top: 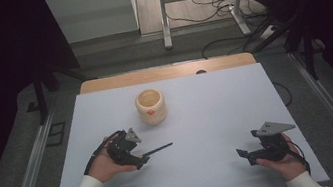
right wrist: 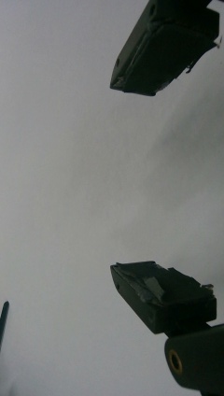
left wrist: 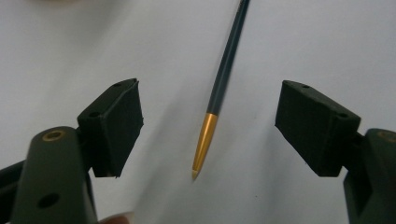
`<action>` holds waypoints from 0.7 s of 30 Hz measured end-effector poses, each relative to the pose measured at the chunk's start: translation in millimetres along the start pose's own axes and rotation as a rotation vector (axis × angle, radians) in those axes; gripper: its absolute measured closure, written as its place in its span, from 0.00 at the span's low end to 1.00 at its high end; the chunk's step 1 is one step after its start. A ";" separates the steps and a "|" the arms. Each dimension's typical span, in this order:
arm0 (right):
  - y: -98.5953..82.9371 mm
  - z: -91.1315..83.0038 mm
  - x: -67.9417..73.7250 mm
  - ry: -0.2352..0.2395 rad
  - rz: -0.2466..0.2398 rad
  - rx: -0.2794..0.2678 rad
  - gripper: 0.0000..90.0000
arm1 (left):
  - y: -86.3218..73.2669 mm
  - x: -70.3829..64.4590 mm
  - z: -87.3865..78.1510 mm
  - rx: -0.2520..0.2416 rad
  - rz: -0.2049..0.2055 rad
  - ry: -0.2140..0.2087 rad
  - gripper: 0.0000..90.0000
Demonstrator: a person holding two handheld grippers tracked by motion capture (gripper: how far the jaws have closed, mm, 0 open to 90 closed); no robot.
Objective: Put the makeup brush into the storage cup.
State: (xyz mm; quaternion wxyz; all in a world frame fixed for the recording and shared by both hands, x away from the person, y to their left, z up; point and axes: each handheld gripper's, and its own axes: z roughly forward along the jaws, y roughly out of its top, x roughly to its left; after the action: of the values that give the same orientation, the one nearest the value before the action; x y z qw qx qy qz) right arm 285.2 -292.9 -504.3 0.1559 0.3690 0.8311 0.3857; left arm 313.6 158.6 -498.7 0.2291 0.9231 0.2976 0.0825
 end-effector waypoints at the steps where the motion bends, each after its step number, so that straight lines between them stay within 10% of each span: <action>1: 0.0 0.0 0.0 0.000 0.000 0.000 0.12 | 0.7 0.7 0.0 0.012 0.015 0.002 0.27; 21: 0.0 -0.3 -0.3 -0.001 -0.002 0.004 0.12 | 11.3 4.2 9.8 0.140 0.105 -0.023 0.51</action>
State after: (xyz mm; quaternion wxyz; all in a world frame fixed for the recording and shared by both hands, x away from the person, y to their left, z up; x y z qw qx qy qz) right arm 285.3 -293.3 -504.1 0.1559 0.3686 0.8321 0.3839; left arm 325.6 149.3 -501.9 0.1626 0.9521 0.2512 0.0630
